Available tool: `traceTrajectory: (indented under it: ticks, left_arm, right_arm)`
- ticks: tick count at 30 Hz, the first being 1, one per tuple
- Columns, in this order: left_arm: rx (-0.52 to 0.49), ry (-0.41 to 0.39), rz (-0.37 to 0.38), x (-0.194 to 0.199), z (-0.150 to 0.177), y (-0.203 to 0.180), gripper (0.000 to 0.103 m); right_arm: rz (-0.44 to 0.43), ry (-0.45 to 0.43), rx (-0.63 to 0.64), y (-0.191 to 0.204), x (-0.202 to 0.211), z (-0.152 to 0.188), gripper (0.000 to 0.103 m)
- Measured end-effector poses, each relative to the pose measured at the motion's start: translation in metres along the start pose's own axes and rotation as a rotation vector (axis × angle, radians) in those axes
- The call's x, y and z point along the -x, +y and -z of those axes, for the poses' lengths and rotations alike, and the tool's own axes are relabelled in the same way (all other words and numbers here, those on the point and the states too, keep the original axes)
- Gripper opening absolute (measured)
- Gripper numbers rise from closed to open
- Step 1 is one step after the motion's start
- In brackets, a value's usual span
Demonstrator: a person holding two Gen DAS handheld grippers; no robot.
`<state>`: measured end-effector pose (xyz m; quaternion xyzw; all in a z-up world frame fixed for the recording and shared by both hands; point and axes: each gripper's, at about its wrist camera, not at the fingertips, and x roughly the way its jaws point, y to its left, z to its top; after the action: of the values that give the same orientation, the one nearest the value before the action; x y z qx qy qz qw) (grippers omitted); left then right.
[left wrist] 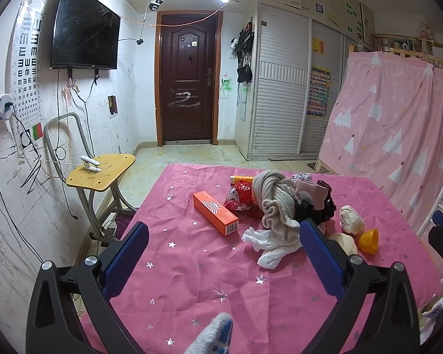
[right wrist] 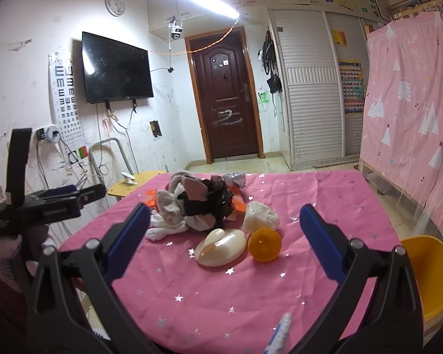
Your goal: Collect trash
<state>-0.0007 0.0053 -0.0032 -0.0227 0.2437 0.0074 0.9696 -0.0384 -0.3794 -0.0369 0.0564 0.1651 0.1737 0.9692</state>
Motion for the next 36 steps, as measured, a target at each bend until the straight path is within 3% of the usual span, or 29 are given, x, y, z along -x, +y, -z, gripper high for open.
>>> traceTrajectory:
  ticks: [36]
  left_arm:
    - [-0.006, 0.004, -0.009, 0.0004, -0.0001, -0.0034, 0.094]
  right_arm:
    - [0.0, 0.0, 0.005, 0.0022, 0.0006, 0.0006, 0.097]
